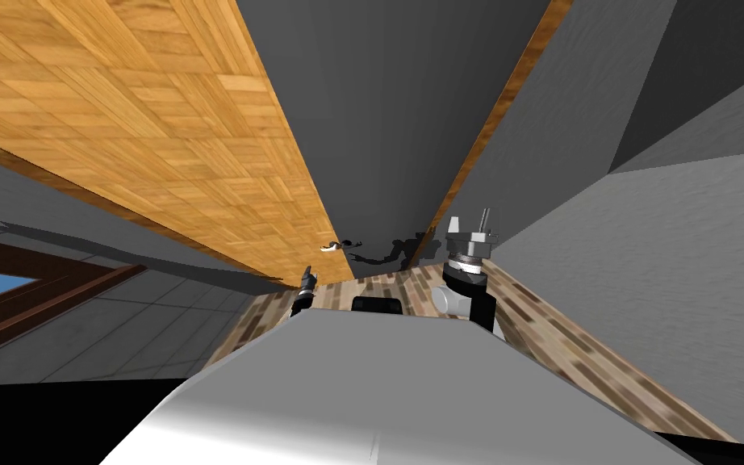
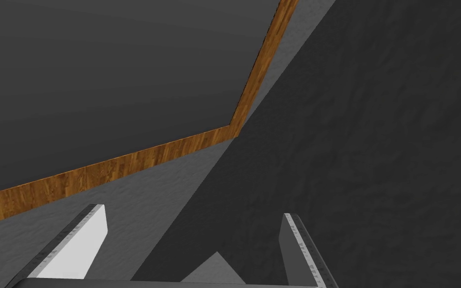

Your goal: Pull the door open

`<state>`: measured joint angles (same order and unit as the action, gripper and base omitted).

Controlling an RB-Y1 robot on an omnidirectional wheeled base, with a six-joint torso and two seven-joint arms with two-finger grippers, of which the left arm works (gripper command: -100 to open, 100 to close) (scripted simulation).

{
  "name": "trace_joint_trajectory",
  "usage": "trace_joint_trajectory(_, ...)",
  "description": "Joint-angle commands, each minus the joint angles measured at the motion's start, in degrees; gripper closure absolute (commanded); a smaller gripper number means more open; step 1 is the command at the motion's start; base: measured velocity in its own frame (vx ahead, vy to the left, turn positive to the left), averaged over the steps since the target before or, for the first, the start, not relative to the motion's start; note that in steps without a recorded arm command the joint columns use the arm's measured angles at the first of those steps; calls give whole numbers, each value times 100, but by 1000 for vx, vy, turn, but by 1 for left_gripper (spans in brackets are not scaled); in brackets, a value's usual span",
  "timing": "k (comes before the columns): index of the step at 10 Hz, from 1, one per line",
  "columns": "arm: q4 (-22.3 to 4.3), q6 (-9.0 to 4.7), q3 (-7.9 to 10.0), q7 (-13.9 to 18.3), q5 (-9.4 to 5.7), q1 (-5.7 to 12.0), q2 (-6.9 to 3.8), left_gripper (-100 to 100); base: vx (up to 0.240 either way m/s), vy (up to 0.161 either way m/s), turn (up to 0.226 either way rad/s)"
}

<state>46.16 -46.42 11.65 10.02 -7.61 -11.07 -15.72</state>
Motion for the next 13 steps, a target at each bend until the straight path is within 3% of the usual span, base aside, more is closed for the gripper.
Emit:
trace_joint_trajectory(1,-22,32,160,53,-87,-115,-131,-100,116,19,-42)
trace_joint_trajectory(4,-105,-33,147,116,-99,-5,-150,-100,166,93,-90)
trace_joint_trajectory(7,-15,-89,-111,137,10,301,49,-100,219,38,-194)
trace_joint_trajectory(8,-30,-81,-47,128,-17,218,11,-100,105,-28,-44)
trace_joint_trajectory(9,-30,-81,-47,128,-17,218,11,100,-13,8,43)
trace_joint_trajectory(13,-30,-81,-47,128,-17,218,11,100,-25,3,-6)
